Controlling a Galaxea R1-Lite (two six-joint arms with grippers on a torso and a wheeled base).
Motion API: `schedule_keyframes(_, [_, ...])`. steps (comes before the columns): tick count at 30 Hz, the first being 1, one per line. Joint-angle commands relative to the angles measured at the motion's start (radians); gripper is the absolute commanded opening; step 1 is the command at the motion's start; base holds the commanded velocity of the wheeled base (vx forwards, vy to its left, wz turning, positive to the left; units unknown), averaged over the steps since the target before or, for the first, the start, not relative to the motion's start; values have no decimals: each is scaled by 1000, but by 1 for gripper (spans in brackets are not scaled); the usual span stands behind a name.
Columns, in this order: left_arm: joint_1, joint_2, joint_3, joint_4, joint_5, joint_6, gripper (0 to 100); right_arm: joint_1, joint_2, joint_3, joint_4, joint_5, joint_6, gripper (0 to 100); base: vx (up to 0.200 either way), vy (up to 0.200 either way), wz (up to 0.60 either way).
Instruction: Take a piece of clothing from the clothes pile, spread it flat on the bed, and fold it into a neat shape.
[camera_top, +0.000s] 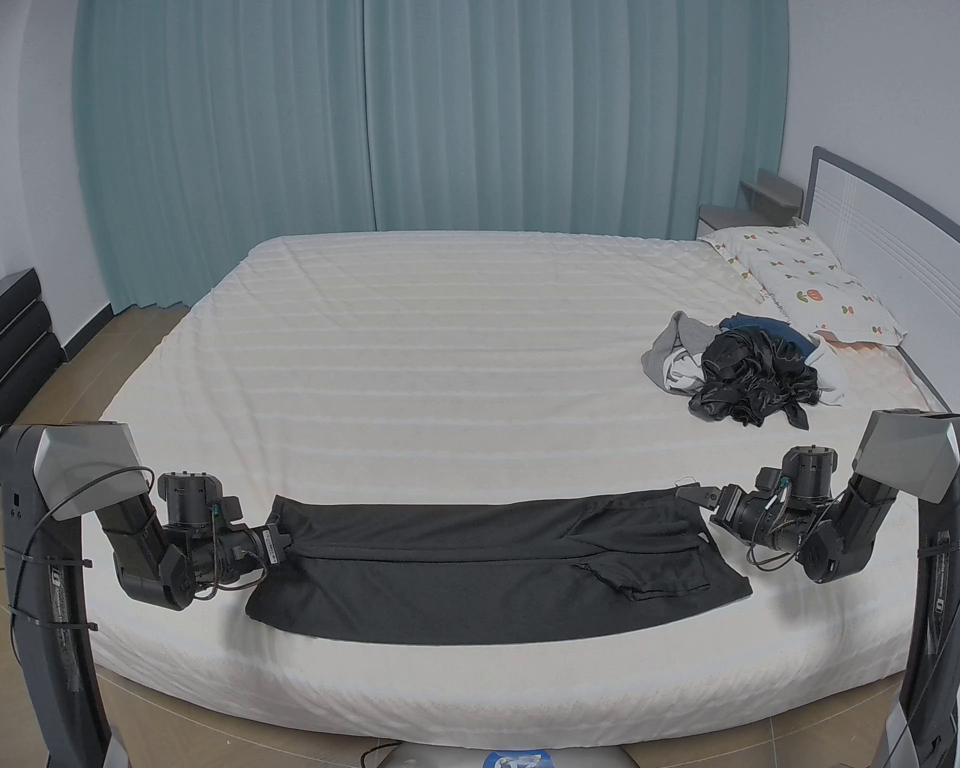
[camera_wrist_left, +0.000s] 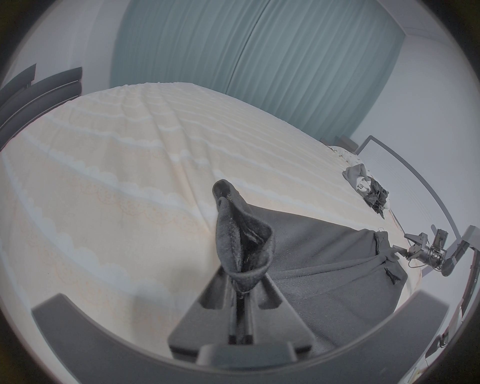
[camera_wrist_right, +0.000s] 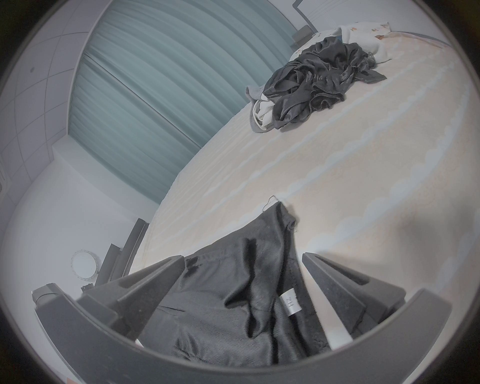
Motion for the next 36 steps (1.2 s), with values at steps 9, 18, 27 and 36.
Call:
schedule_keyframes(9, [34,-32,3,6,1,-6,0,-15,-1,-5,0,2,0,100,0,0,0])
schedule_keyframes(18, [86,-59,9,11,-30,-9,0,-20,-1,-5,1,2,0,100,0,0,0])
schedule_keyframes(27, [86,-53,11,11,-33,-23,0,-18,-1,-5,1,2,0,100,0,0,0])
schedule_keyframes(36, [74,-52,18,8,-36,-23,100,-17,-1,-5,1,2,0,100,0,0,0])
